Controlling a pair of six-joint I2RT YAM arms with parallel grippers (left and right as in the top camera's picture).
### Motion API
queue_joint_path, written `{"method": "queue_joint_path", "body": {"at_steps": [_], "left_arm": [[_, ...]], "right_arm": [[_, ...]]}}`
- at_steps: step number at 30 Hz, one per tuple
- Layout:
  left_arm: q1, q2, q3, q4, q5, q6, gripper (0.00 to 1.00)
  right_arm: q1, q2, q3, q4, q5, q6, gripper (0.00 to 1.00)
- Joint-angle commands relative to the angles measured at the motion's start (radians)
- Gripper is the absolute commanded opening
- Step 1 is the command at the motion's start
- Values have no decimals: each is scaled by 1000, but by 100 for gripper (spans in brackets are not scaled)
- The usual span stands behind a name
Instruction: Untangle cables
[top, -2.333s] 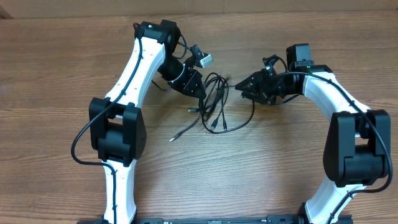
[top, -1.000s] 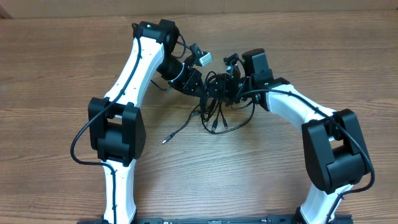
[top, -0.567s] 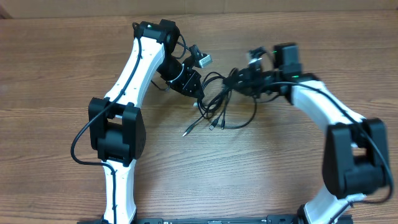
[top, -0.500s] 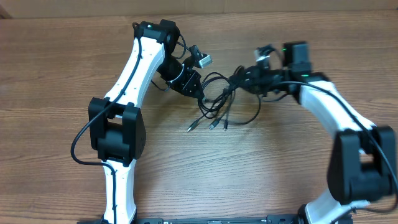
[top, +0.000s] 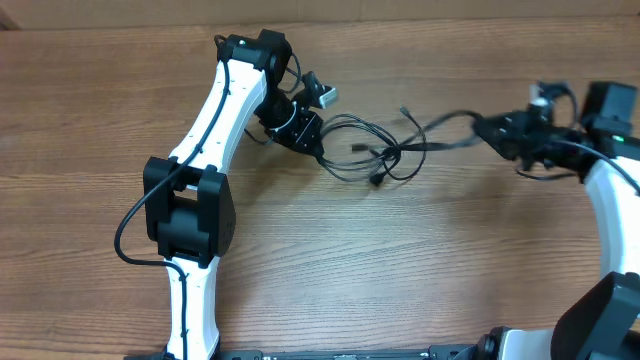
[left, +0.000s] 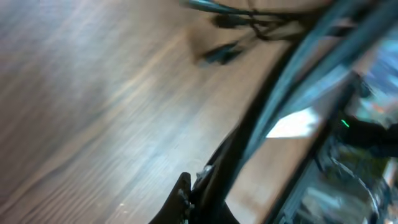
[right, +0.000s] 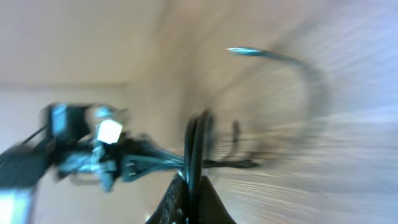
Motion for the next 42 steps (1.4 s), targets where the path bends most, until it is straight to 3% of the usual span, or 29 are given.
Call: {"method": "queue_joint_path", "body": {"at_steps": [1,4,6,11,16,20,26,28,31,34,37,39,42], "left_arm": [[27,2,-5,34,-345,-322,4],[51,2,-5,52,-553,-542,4],[72,2,-5,52,-597,-621,4],[100,2,-5,52,-546,-657,4],[90,2,-5,65,-351,-492,4],[71,2,-5,68,-153,-342,4],[82,1,34,-39,613,190,4],[103,-1,56,-62,751,295,6],[112,-3,60,-55,896,319,8],[89,-3,60,-73,929,319,8],[50,-3,61,-76,896,322,14],[34,-3,63,-76,872,342,15],[13,-3,63,-35,709,290,15]], "right_arm": [[-101,-17,0,-50,255,-41,4],[-170,-17,0,-95,356,-34,4],[-210,-17,0,-113,362,-29,4],[-233,-17,0,-125,361,-6,4],[-187,-17,-1,-138,359,-7,5],[-137,-17,-1,-139,359,-8,16],[-59,-17,-1,-153,338,-55,27],[-48,-17,-1,-158,249,-116,31],[-45,-17,-1,-158,48,-229,40],[-44,-17,0,-153,-54,-251,51],[-44,-17,-1,-158,-18,-251,73],[-44,-17,-1,-171,19,-251,81],[-44,-17,-1,-192,57,-250,91]]}}
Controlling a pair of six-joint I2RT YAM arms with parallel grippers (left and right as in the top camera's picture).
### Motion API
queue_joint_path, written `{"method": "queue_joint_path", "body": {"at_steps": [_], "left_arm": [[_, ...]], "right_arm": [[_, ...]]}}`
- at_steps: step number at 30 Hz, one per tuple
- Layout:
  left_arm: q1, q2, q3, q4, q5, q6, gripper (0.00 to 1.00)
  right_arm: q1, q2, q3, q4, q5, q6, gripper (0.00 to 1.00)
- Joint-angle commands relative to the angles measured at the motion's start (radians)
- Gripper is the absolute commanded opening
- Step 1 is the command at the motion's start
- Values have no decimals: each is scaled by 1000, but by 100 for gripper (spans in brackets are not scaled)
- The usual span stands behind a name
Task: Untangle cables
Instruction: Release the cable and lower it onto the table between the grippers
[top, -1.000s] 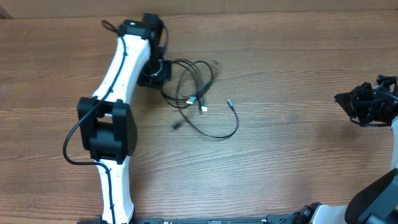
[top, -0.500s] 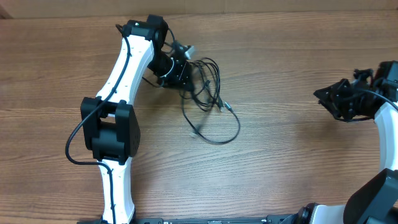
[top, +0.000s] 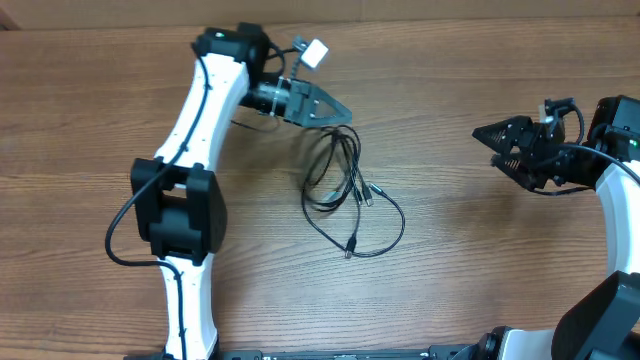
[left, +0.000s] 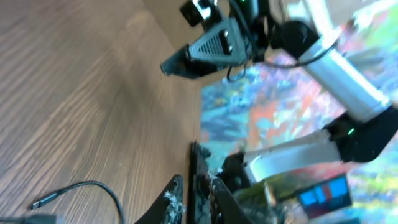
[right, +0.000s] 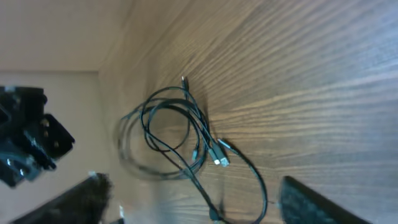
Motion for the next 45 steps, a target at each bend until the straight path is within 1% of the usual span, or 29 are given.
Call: {"method": "queue_joint_path", "body": {"at_steps": [1,3,4,6,8,11,15,16,17,20,22,24,25,26,29,31,33,35,36,41,44,45], "left_arm": [[-31,-3,22,41,-186,-39,15],[-45,-2,21,78,-419,-196,30],[-53,-2,21,90,-534,-275,33],[-70,-2,21,95,-740,-406,37],[-87,-2,21,90,-886,-486,38],[-100,-2,21,92,-1017,-567,38],[-105,0,21,116,-1153,-739,38],[-105,2,19,132,-1191,-803,37],[-106,2,18,140,-1193,-824,38],[-113,2,12,164,-1190,-840,38],[-120,2,7,162,-1216,-871,37],[-125,2,2,147,-1296,-941,37],[-127,2,-3,126,-1389,-1020,36],[-126,2,-8,112,-1435,-1057,36],[-121,2,-32,83,-1525,-1113,38],[-115,2,-60,83,-1531,-1115,38],[-109,2,-101,83,-1530,-1115,34],[-106,2,-137,82,-1525,-1115,27],[-105,2,-160,83,-1519,-1114,26],[-105,2,-260,109,-1474,-1115,25],[-105,2,-300,132,-1458,-1115,19],[-105,2,-312,145,-1458,-1115,18]], "right_arm": [[3,-16,0,-14,24,-21,93],[3,-14,0,-29,31,-21,96],[4,-12,0,-38,39,-21,96],[13,-9,0,-51,62,-21,98],[29,-9,-2,-58,91,-20,98],[65,-9,-2,-61,123,-20,100],[121,-9,-2,-57,178,-12,100],[145,-9,-2,-52,212,-12,100],[156,-9,-2,-51,230,-12,100],[192,-9,-2,-50,311,-8,100],[202,-9,-2,-49,390,42,100],[204,-9,-2,-45,486,108,100],[204,-9,-2,-46,529,138,100],[204,-9,-2,-46,543,154,100],[204,-9,-2,-40,541,154,100],[204,-9,-2,-46,534,155,100],[205,-9,-2,-57,534,174,100],[205,-9,-2,-56,534,177,100],[205,-9,-2,-56,534,176,100],[205,-9,-2,-56,535,175,100],[205,-9,-2,-56,535,175,100],[205,-9,-2,-56,535,175,100]]}}
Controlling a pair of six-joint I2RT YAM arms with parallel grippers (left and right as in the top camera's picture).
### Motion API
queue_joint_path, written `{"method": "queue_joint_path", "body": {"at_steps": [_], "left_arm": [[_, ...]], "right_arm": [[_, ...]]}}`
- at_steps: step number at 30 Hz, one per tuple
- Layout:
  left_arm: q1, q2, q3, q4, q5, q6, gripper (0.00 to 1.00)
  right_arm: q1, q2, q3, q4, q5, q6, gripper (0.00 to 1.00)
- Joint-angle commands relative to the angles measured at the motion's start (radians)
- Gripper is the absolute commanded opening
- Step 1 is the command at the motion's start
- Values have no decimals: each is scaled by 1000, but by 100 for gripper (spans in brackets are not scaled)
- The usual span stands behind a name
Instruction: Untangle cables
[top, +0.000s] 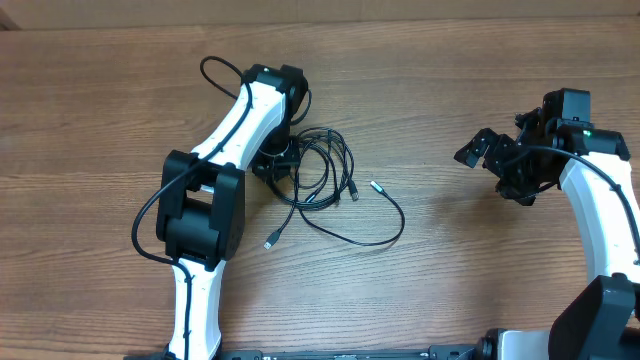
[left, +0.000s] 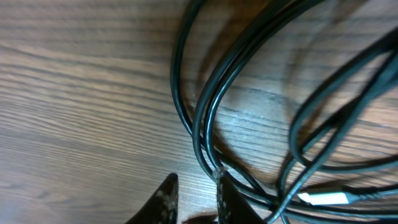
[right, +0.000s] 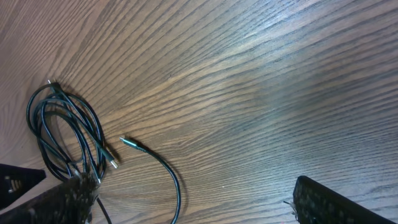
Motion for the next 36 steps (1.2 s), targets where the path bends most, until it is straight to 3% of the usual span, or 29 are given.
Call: {"method": "queue_joint_path", "body": {"at_steps": [1,9,27,36], "left_arm": [[3,2,-50,39,19,-22,18],[3,2,-93,79,19,-23,12],[3,2,-111,34,3,-23,14],[4,2,-147,96,-39,-33,17]], "right_arm": [[3,-9,-2,2,11,7,100],[3,-9,-2,2,11,7,100],[3,-9,-2,2,11,7,100],[3,-9,-2,2,11,7,100]]}}
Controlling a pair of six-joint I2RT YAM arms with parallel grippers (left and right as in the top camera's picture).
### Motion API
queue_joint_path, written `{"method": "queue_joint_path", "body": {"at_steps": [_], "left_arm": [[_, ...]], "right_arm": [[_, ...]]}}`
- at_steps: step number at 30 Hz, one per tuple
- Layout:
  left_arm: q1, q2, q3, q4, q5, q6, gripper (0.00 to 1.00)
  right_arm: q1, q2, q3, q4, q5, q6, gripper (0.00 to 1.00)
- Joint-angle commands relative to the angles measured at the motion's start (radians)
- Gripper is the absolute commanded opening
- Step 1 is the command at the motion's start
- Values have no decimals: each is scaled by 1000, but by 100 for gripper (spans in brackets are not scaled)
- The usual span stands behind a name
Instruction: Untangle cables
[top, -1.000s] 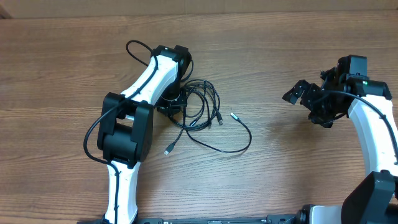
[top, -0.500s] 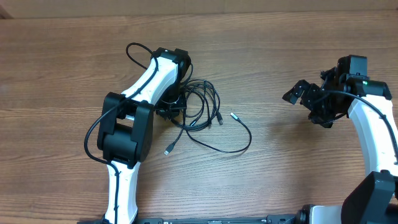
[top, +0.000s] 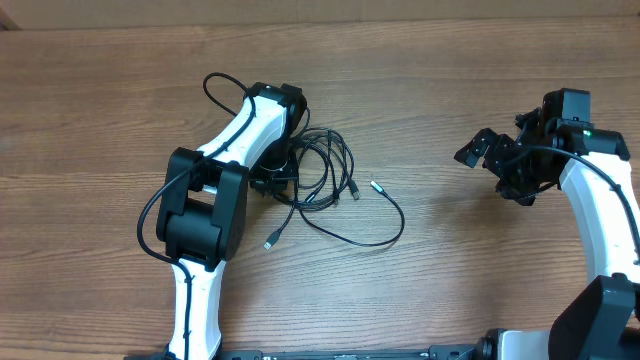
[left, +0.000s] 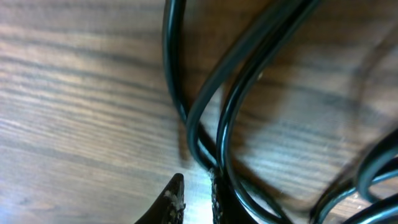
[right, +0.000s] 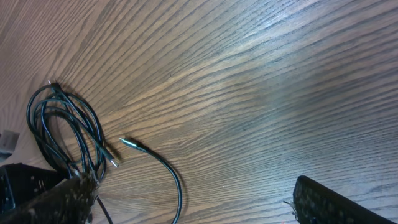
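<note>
A tangle of black cables (top: 322, 168) lies left of the table's middle, looped several times. One plug end (top: 375, 186) points right and another (top: 270, 242) trails toward the front. My left gripper (top: 275, 178) is down at the tangle's left edge. In the left wrist view its fingertips (left: 176, 198) stand a narrow gap apart over bare wood, with cable strands (left: 208, 118) just right of them. My right gripper (top: 487, 172) hovers open far to the right, apart from the cables (right: 65, 134).
Wooden table (top: 450, 290) all round. The left arm's own black lead (top: 222, 82) loops behind its wrist. A long loose cable arc (top: 395, 225) reaches toward the middle.
My left gripper has come closer to the cable strands and its fingertips stand nearer each other. The cables and my right arm have not moved.
First both grippers were shut on the cables, stretched between them. Then both were open and the cables lay in a loose pile mid-table. Then my left gripper was down at the pile's left edge, where it still is, closer in.
</note>
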Motion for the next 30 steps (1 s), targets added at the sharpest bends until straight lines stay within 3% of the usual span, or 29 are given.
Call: {"method": "queue_joint_path", "body": {"at_steps": [1,10,23,30], "left_arm": [[4,2,-19,15,-27,-29,18],[4,2,-19,68,-15,-66,28],[0,2,-23,114,-6,-100,16],[-5,2,-24,111,3,-99,22]], "right_arm": [[3,-9,-2,1,10,4,100],[3,-9,-2,1,10,4,100],[3,-9,-2,1,10,4,100],[3,-9,-2,1,10,4,100]]}}
